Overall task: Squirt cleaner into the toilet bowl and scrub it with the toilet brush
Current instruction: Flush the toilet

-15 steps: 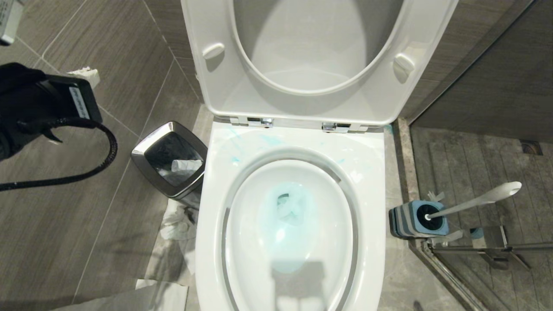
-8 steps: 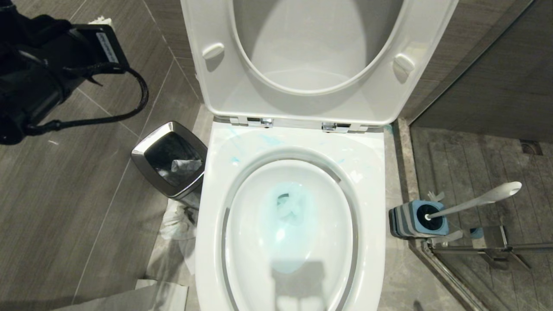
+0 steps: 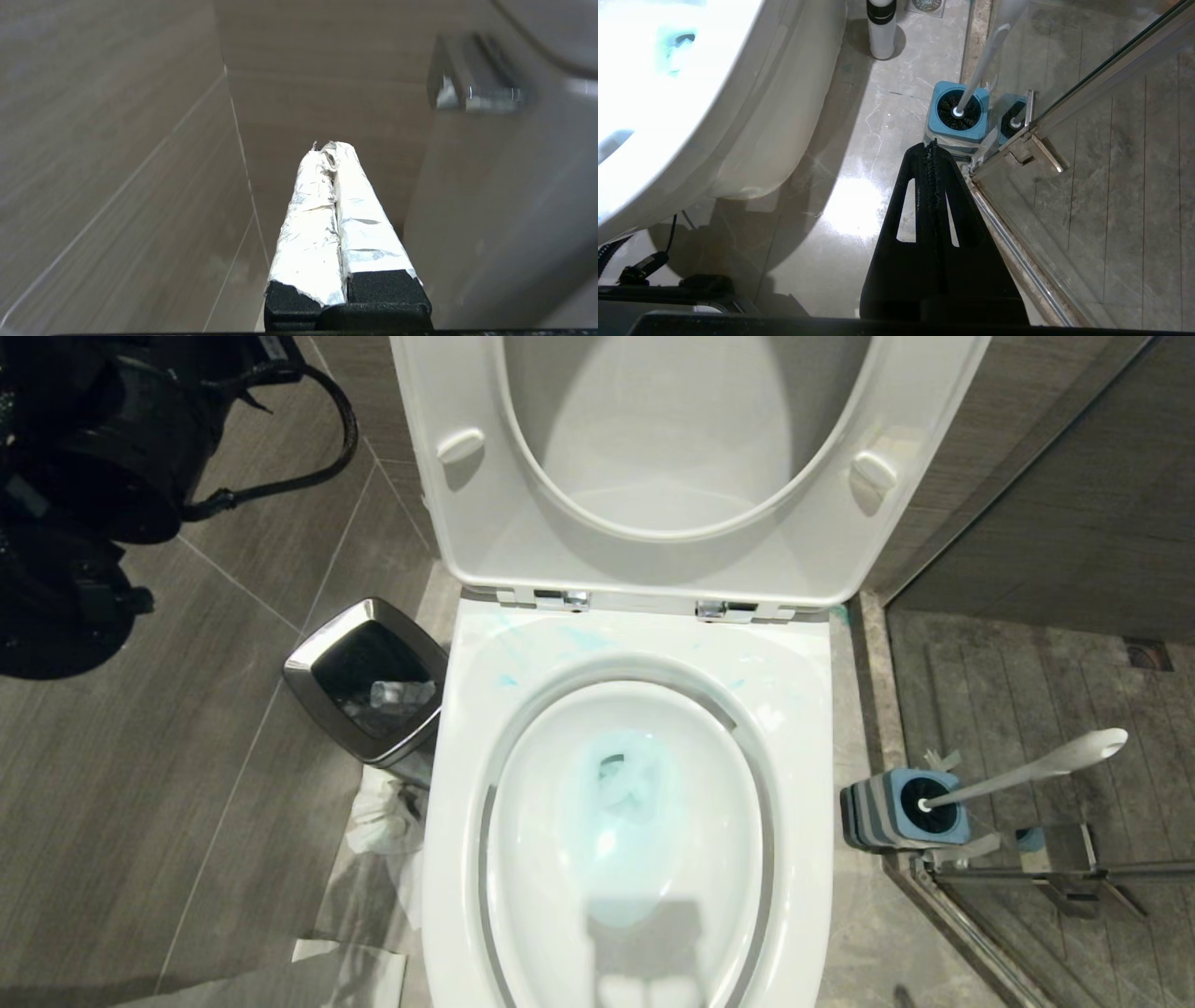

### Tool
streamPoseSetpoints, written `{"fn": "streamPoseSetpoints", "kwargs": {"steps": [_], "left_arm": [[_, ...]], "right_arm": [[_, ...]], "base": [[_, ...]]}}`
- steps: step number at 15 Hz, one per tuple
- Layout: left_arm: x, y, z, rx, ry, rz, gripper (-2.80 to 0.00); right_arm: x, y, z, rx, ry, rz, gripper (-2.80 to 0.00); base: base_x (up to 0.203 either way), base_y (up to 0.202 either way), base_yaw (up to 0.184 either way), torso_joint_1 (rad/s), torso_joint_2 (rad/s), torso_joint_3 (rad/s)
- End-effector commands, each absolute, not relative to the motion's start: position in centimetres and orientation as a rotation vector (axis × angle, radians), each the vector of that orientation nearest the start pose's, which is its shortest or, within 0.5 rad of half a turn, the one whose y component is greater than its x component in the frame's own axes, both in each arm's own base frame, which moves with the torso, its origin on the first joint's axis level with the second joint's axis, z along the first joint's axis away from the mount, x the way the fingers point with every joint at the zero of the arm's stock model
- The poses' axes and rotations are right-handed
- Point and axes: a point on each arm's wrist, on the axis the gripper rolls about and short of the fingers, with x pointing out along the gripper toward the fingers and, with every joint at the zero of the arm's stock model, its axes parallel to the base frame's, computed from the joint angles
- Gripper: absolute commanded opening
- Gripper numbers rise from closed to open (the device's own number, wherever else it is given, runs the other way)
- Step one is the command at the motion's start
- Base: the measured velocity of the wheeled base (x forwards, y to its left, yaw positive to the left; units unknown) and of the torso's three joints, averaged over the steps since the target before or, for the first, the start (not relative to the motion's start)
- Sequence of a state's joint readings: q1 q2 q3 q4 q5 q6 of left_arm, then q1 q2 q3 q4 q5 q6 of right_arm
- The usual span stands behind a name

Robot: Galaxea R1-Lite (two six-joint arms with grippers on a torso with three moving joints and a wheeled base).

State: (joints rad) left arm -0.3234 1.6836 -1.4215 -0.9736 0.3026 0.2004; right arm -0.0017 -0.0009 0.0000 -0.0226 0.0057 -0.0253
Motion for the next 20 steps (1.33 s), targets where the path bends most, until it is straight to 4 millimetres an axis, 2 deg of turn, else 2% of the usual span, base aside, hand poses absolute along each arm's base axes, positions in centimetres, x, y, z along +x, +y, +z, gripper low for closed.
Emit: {"fn": "streamPoseSetpoints", "kwargs": {"steps": [1,6,10,17,20], "left_arm": [[30.2,-9.4,39.4,-0.035,-0.706,0.055,-2.8],[30.5,-9.0,40.9,-0.061,-0.808,0.072,-2.8],[31.3,-9.6,41.8,-0.06,-0.871,0.003,-2.8],[31.2,-11.2,41.7,-0.075,-0.875,-0.076,-2.8],[31.9,-11.5,41.3,-0.074,-0.872,-0.08,-2.8]], "right_arm": [[-2.2,0.0,7.4,-0.026,-0.012,0.005,-2.8],[-2.2,0.0,7.4,-0.026,-0.012,0.006,-2.8],[-2.2,0.0,7.4,-0.026,-0.012,0.004,-2.8],[-2.2,0.0,7.4,-0.026,-0.012,0.004,-2.8],[-2.2,0.0,7.4,-0.026,-0.012,0.006,-2.8]], "base": [[0.0,0.0,0.0,0.0,0.0,0.0],[0.0,0.0,0.0,0.0,0.0,0.0],[0.0,0.0,0.0,0.0,0.0,0.0],[0.0,0.0,0.0,0.0,0.0,0.0],[0.0,0.0,0.0,0.0,0.0,0.0]]}}
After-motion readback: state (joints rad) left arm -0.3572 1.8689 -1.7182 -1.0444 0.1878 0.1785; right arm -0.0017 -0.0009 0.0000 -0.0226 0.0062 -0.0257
